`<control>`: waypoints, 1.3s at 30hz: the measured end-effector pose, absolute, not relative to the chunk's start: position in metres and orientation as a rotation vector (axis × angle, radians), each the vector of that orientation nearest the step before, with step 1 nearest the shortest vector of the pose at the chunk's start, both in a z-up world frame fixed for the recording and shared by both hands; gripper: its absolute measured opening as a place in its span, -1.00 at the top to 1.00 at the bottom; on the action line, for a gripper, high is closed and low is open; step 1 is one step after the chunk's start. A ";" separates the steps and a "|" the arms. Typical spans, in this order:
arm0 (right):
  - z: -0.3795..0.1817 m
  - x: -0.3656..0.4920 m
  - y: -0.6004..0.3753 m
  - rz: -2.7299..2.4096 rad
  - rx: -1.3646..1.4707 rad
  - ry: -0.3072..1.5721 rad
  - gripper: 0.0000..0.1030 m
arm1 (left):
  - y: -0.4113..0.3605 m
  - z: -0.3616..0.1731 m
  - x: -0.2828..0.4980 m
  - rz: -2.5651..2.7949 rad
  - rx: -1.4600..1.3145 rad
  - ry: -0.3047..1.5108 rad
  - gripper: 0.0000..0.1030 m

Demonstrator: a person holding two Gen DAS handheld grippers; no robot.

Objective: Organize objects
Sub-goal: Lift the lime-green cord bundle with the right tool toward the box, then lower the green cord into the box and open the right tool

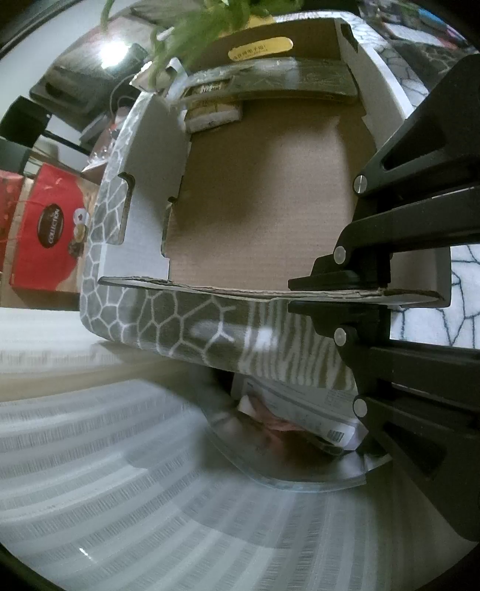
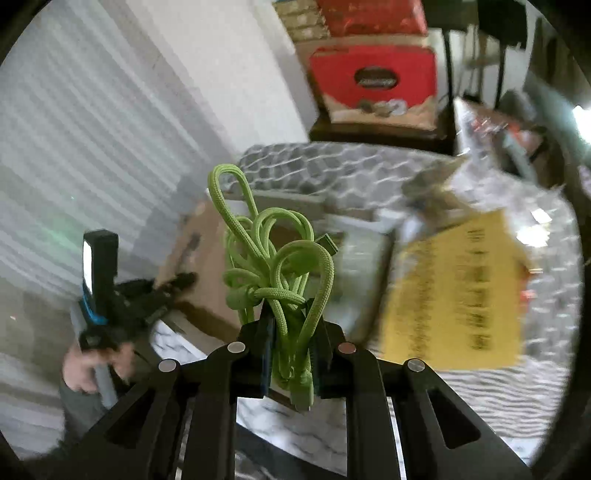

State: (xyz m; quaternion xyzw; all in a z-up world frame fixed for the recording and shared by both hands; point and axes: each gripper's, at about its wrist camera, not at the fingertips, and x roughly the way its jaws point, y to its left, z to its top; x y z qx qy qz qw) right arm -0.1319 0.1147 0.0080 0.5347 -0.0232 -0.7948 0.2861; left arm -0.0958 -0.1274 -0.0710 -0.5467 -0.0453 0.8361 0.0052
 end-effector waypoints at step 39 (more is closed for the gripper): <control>-0.004 -0.135 0.063 -2.153 1.457 -0.141 0.30 | -0.129 -0.072 -0.096 2.625 -1.713 -0.174 0.92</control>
